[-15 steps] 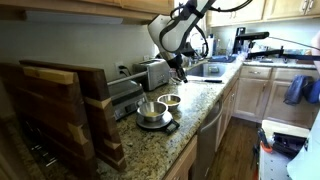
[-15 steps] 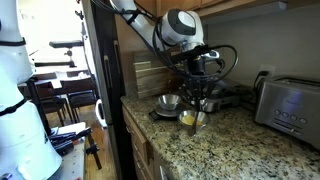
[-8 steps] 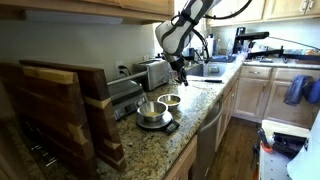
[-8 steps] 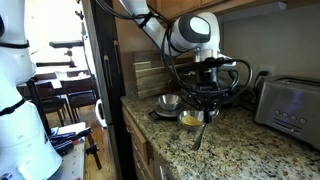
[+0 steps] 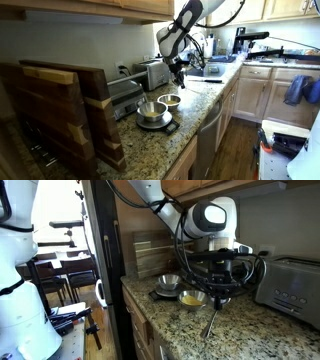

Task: Use the spoon to get some contents from the bowl on the right and put them into the one on the left

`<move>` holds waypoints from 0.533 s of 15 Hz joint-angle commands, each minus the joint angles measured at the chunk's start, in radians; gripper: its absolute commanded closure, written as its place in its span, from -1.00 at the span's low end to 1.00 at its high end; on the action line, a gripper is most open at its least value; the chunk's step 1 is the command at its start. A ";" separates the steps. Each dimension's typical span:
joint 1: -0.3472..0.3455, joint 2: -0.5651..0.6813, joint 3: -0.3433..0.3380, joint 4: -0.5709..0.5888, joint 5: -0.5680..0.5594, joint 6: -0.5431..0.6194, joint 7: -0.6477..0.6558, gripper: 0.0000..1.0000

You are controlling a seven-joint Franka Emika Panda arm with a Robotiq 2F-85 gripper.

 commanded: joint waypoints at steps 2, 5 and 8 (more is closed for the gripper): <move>-0.043 0.099 0.001 0.105 0.062 0.007 -0.020 0.94; -0.065 0.155 0.004 0.162 0.089 -0.001 -0.023 0.94; -0.075 0.198 0.010 0.201 0.102 -0.007 -0.027 0.95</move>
